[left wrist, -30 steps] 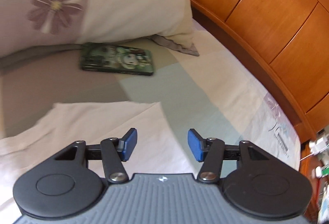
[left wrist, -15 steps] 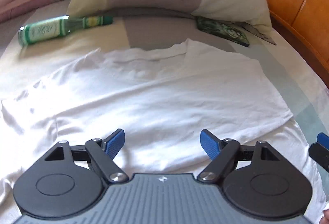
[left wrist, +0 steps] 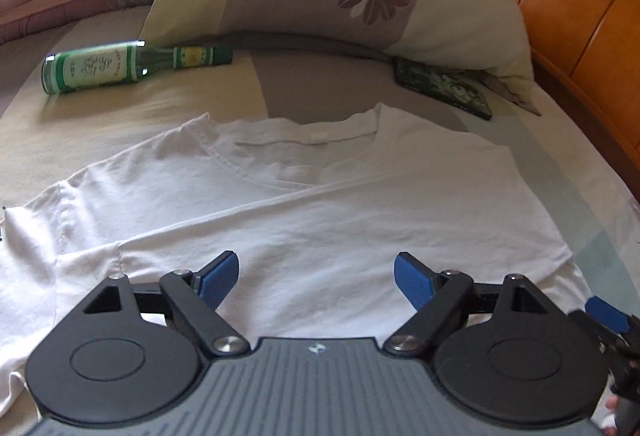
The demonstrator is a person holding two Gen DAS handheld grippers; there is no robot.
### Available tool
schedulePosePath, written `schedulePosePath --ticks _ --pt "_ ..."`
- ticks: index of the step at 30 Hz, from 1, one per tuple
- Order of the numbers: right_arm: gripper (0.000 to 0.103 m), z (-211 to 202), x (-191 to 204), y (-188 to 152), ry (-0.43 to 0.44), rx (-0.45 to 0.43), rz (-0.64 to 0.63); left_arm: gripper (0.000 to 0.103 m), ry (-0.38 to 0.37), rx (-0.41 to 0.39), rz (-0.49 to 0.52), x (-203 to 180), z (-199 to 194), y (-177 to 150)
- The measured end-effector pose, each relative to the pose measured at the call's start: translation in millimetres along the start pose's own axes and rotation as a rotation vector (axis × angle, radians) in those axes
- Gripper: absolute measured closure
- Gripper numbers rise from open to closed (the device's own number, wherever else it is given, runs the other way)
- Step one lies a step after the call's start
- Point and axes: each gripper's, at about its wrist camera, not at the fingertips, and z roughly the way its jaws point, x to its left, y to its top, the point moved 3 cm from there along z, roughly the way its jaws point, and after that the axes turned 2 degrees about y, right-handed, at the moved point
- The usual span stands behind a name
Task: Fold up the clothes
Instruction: 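Move the open left gripper across the shirt toward the 'OH,YES!' sleeve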
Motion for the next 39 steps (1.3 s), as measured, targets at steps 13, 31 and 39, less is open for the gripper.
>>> schedulePosePath --ticks 13,31,39 --pt "0.000 1.0 20.7 -7.9 0.187 0.112 -0.008 0.018 0.048 -0.025 -0.043 17.3 -32.1 -9.8" --pt "0.000 -5.4 27.7 -4.0 0.190 0.103 -0.062 0.019 0.109 -0.033 -0.084 3.8 -68.6 -32.2" --pt "0.000 -7.3 16.0 0.1 0.168 0.101 -0.042 0.017 0.067 -0.056 -0.056 -15.4 -121.5 -50.8"
